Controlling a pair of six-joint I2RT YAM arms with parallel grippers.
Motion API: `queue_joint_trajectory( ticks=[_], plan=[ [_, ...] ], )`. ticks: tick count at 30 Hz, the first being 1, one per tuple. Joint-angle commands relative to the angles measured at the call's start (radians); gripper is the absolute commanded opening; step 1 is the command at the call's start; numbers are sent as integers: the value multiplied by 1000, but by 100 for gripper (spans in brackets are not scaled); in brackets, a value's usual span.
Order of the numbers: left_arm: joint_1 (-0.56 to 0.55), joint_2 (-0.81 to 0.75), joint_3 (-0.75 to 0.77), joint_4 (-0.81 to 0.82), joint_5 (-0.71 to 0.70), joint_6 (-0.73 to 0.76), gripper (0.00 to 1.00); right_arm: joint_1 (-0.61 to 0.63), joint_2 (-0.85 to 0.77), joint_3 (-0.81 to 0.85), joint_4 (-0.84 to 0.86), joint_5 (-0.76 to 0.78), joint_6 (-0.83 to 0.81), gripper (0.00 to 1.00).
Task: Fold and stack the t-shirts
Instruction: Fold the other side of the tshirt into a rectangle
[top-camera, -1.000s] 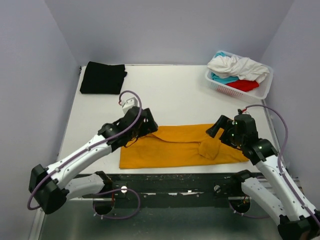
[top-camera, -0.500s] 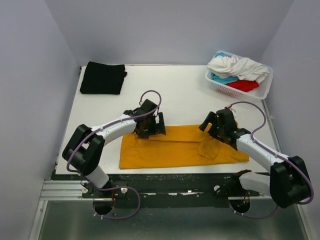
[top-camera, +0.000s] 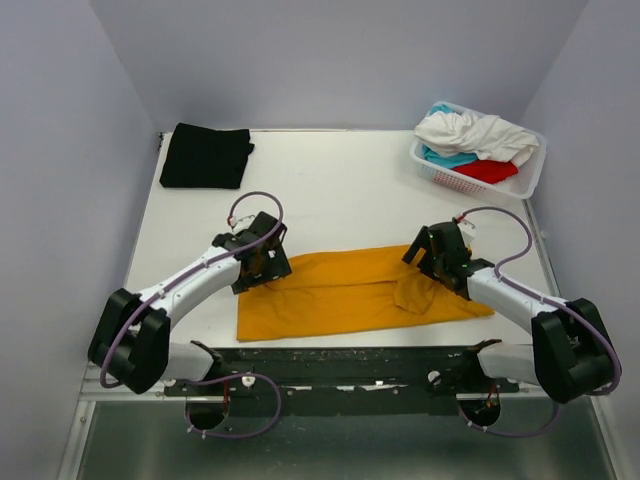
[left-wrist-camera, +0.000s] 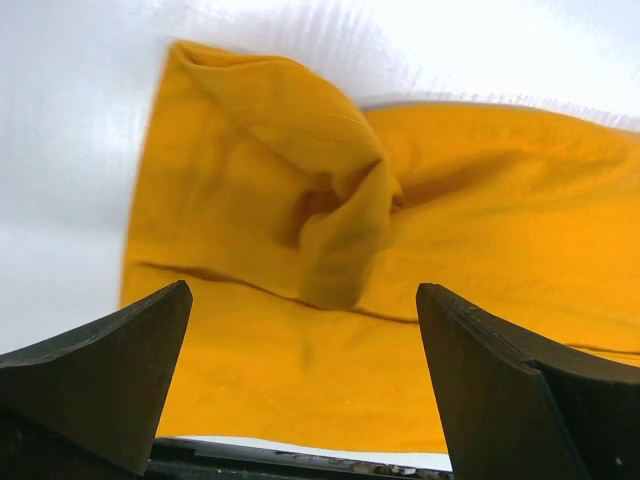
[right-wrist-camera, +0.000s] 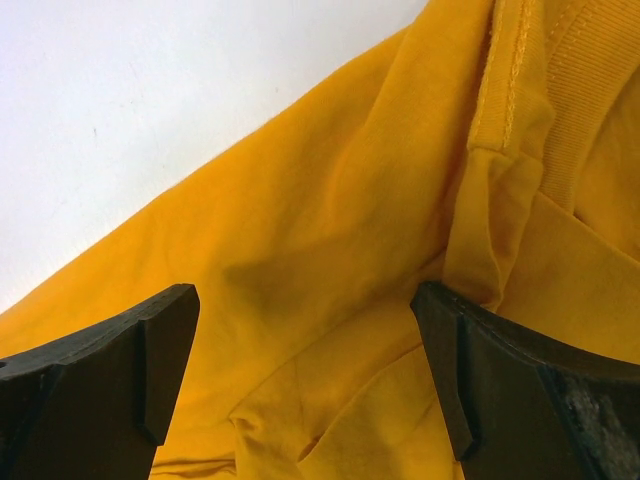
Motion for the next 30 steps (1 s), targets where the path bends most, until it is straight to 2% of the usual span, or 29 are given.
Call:
queue_joint_trajectory(
  ticks=[1, 3, 6, 8, 13, 19, 22, 25, 30],
  plan=[
    [19, -73, 12, -123, -164, -53, 99, -2, 63, -33, -75, 56, 14, 100],
    [49, -66, 35, -155, -193, -49, 99, -1, 59, -36, -79, 56, 15, 100],
    [83, -51, 78, -111, -130, 17, 99, -2, 49, -43, -82, 75, 13, 100],
    [84, -29, 122, -54, -63, 62, 99, -1, 52, -41, -86, 80, 13, 100],
    [71, 46, 195, 127, 237, 175, 99, -1, 56, -40, -94, 83, 13, 100],
    [5, 159, 279, 179, 280, 196, 99, -1, 55, -48, -97, 80, 19, 100],
    [-5, 263, 322, 129, 254, 190, 99, -2, 47, -47, -105, 86, 21, 100],
    [-5, 310, 316, 52, 148, 177, 99, -1, 34, -44, -115, 91, 21, 100],
    [69, 196, 144, 18, 11, 122, 99, -2, 26, -41, -124, 95, 18, 100]
  ],
)
